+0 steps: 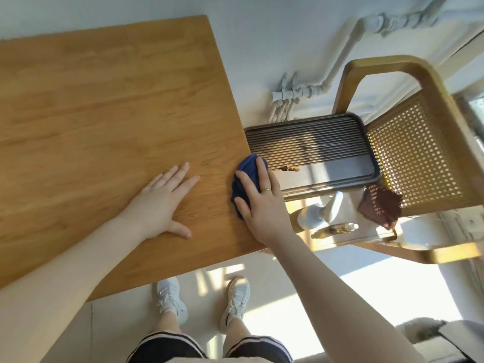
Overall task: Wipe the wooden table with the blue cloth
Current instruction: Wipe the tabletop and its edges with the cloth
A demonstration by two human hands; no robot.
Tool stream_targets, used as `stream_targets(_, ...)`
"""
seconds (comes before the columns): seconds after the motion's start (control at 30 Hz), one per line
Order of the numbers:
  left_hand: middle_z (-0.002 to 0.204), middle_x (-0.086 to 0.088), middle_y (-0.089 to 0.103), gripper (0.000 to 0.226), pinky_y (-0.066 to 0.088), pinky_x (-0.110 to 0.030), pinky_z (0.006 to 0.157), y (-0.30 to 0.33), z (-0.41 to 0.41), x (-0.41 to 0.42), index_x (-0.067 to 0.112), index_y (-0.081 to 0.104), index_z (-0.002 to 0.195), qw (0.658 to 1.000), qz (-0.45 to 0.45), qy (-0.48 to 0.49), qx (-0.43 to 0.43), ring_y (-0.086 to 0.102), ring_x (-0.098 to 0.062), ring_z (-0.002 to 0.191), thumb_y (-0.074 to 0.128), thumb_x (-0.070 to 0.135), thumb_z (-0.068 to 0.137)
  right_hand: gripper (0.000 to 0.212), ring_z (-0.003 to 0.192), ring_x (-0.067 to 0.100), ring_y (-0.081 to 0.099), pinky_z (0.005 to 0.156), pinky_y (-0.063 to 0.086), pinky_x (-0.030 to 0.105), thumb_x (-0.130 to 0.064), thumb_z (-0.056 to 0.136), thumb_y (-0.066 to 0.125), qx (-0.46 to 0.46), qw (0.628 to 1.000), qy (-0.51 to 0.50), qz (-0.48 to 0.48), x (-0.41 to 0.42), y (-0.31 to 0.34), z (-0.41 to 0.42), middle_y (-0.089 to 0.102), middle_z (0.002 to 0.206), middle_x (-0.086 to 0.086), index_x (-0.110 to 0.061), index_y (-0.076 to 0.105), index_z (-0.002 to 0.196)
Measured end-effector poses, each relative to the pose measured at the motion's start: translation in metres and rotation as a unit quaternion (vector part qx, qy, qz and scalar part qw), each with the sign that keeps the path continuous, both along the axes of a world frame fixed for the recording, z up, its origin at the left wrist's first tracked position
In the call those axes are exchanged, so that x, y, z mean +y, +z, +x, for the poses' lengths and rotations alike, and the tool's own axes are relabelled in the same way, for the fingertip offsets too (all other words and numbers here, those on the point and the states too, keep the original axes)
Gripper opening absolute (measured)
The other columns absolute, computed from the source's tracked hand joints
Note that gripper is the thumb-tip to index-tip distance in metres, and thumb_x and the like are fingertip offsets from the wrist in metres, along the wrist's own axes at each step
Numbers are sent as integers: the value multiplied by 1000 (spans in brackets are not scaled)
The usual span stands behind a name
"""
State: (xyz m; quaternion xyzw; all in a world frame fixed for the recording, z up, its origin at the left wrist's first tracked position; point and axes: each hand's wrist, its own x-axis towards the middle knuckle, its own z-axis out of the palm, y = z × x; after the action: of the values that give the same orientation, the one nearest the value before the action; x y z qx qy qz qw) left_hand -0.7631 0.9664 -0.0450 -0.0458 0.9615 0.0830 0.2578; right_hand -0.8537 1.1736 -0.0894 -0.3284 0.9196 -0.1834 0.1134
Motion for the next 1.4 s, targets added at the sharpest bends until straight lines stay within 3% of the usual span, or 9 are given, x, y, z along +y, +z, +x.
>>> stream_targets(0.23, 150, 3, -31, 121, -1, -31, 114, 7, -6, 4, 29, -12, 147, 1000, -2, 22, -18, -17, -15, 142, 69, 60, 64, 39, 136, 41, 19, 106, 30, 56, -45, 90, 35, 75, 988, 135, 11, 19, -3, 7, 31, 150, 6, -31, 43, 126)
stream_targets(0.47, 152, -10, -29, 134, -7, -37, 114, 8, 8, 15, 18, -24, 144, 991, -92, 95, 29, -17, -24, 143, 65, 71, 58, 43, 142, 36, -1, 111, 8, 54, -44, 95, 35, 52, 993, 87, 56, -48, 2, -39, 7, 157, -3, -32, 35, 136)
stream_targets(0.67, 154, -11, -22, 134, 3, -40, 116, 12, 17, 20, 15, -18, 146, 983, -75, 164, 32, -8, -27, 144, 67, 71, 58, 39, 135, 39, 29, 104, 29, 55, -42, 88, 32, 112, 973, 195, 44, -18, -1, 27, 32, 150, 4, -28, 47, 122)
stream_targets(0.8, 153, -4, -28, 119, 5, -40, 116, 24, 45, 0, 19, -15, 147, 993, -7, 119, 11, -12, -22, 144, 65, 61, 71, 35, 132, 38, 37, 101, 34, 51, -41, 87, 39, 104, 952, 285, 47, -17, -1, 65, 37, 148, 2, -29, 49, 118)
stream_targets(0.93, 154, 2, -24, 98, 7, -41, 115, 51, 99, -41, 22, -11, 148, 987, 1, 157, 24, -9, -20, 144, 55, 55, 83, 30, 116, 38, 52, 84, 46, 45, -33, 82, 60, 98, 936, 333, 63, -54, 14, 84, 48, 140, 2, -29, 50, 111)
stream_targets(1.0, 155, 6, -20, 87, 12, -45, 115, 61, 125, -62, 24, -3, 149, 978, 28, 204, 39, -6, -20, 144, 52, 50, 88, 27, 105, 36, 55, 78, 45, 42, -27, 89, 52, 37, 962, 269, 36, -87, 33, 92, 51, 134, 4, -26, 48, 116)
stream_targets(1.07, 156, 11, -14, 77, 16, -47, 114, 70, 153, -83, 26, 5, 149, 964, 58, 252, 68, -2, -20, 144, 50, 46, 91, 29, 106, 32, 50, 84, 41, 38, -21, 97, 40, -130, 974, 179, -58, -126, 59, 104, 49, 127, 7, -20, 43, 126)
stream_targets(1.17, 157, 13, -3, 65, 21, -41, 114, 81, 202, -118, 26, 19, 148, 949, 78, 284, 115, 7, -19, 144, 50, 41, 92, 34, 106, 18, 51, 77, 44, 19, -20, 99, 38, -359, 907, 73, -207, -182, 95, 134, 49, 121, 2, -18, 34, 133)
stream_targets(1.4, 130, 7, 52, 47, 38, -19, 89, 100, 340, -220, 19, 43, 137, 905, 130, 375, 154, 50, -1, 105, 54, 29, 92, 37, 92, 14, 56, 65, 45, 17, -33, 100, 32, -405, 881, 28, -242, -311, 118, 221, 53, 117, 5, -17, 31, 134)
